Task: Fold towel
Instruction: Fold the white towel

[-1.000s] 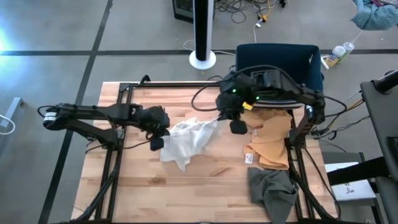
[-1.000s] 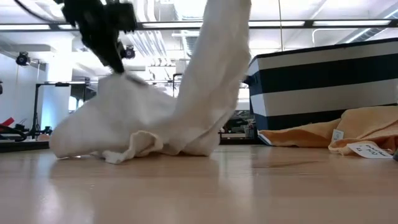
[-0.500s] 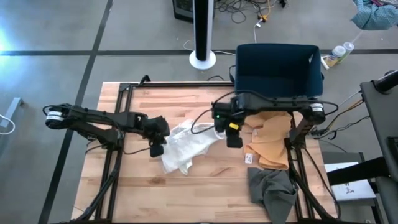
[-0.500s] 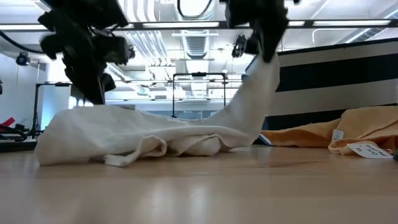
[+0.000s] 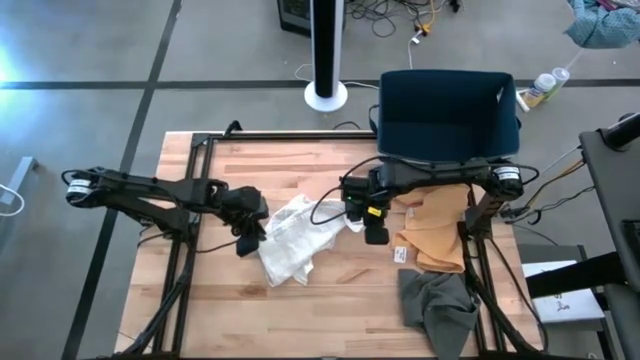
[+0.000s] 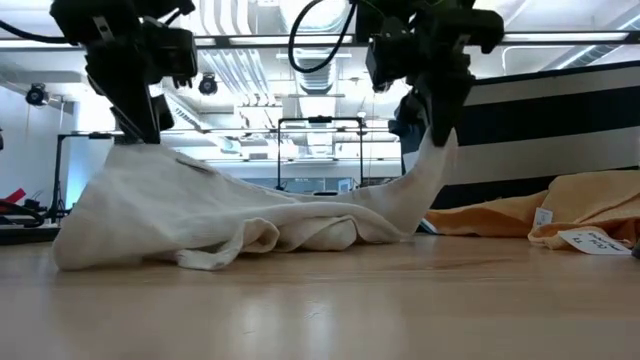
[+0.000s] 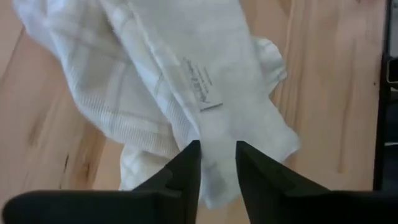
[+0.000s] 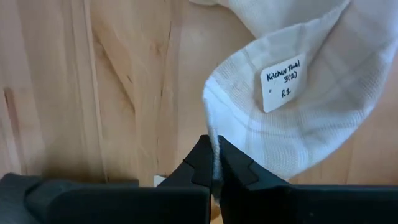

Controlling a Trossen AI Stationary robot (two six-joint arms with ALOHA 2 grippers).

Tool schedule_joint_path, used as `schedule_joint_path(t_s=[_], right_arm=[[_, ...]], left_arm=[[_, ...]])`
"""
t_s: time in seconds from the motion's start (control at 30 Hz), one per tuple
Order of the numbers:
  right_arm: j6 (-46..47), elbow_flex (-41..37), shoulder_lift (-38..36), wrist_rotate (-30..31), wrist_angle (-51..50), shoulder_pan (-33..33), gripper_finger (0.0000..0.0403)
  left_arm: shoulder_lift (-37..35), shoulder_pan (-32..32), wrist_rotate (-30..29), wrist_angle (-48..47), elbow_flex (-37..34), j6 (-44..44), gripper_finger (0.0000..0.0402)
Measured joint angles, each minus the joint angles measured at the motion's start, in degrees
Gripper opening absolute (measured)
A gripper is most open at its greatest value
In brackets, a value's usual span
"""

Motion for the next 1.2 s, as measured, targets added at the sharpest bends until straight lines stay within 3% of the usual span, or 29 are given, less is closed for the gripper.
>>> schedule_joint_path(t_s=[0.23, 0.53, 0.67, 0.9, 1.2], right_arm=[[1.04, -0.20, 0.00, -0.48, 2.37, 0.13, 0.0000], [1.05, -0.31, 0.00, -1.31, 2.33, 0.50, 0.0000], [1.05, -0.31, -0.02, -1.31, 2.52, 0.50, 0.0000], [1.62, -0.31, -0.02, -1.31, 2.55, 0.50, 0.0000], [2.21, -0.31, -0.02, -1.32, 2.70, 0.50, 0.0000]], left_arm=[[2.12, 0.00, 0.75, 0.09, -1.20, -7.80, 0.0136], [3.00, 0.39, 2.52, -0.92, -2.76, -12.43, 0.0155], [3.00, 1.36, 3.74, -0.53, -4.17, -13.23, 0.0153], [2.97, 1.84, 11.68, 2.98, -4.92, -14.85, 0.0141], [2.93, 1.84, 10.54, 3.91, -1.37, -14.95, 0.0119]])
